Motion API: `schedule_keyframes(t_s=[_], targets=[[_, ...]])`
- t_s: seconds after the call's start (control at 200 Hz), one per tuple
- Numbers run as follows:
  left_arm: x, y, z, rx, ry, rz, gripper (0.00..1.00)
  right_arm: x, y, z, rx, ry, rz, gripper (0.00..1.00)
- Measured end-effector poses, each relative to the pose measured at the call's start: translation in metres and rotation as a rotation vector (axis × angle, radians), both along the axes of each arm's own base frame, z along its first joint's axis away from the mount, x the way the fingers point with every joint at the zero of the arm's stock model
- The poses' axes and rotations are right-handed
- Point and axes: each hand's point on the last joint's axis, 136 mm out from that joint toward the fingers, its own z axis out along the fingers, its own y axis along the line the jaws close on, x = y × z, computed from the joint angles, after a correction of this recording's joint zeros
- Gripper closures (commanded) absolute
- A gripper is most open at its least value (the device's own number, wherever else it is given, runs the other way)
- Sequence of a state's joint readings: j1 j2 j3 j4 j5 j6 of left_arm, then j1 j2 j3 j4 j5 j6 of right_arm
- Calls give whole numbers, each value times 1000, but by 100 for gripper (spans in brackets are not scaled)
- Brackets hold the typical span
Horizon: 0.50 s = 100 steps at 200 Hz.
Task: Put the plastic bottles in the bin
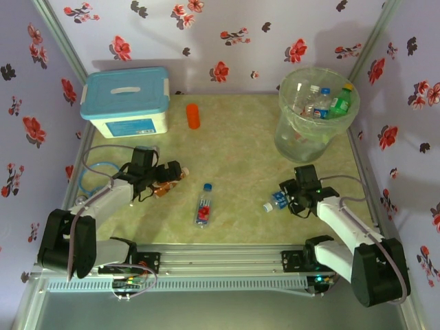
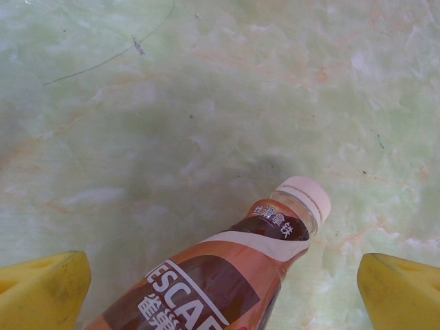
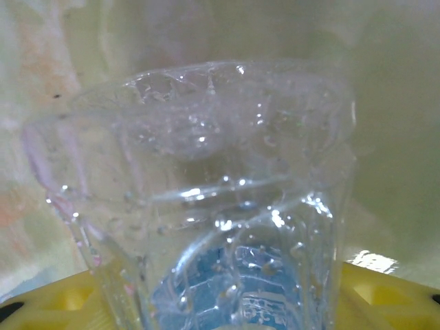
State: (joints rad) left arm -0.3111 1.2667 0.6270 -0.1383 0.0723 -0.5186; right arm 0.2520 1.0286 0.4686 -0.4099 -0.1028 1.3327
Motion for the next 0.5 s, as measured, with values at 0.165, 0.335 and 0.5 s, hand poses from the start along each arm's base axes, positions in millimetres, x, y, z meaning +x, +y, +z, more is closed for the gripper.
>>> schedule_keyframes(t_s=[0.165, 0.335, 0.5], targets=[[0, 0, 1, -1, -3, 0, 0, 34, 18, 55, -73, -160, 132, 44], [0, 0, 1, -1, -3, 0, 0, 83, 34, 150, -187, -425, 280, 48], [0, 0, 1, -1, -3, 0, 0, 117, 40, 258, -321, -690, 378, 57]])
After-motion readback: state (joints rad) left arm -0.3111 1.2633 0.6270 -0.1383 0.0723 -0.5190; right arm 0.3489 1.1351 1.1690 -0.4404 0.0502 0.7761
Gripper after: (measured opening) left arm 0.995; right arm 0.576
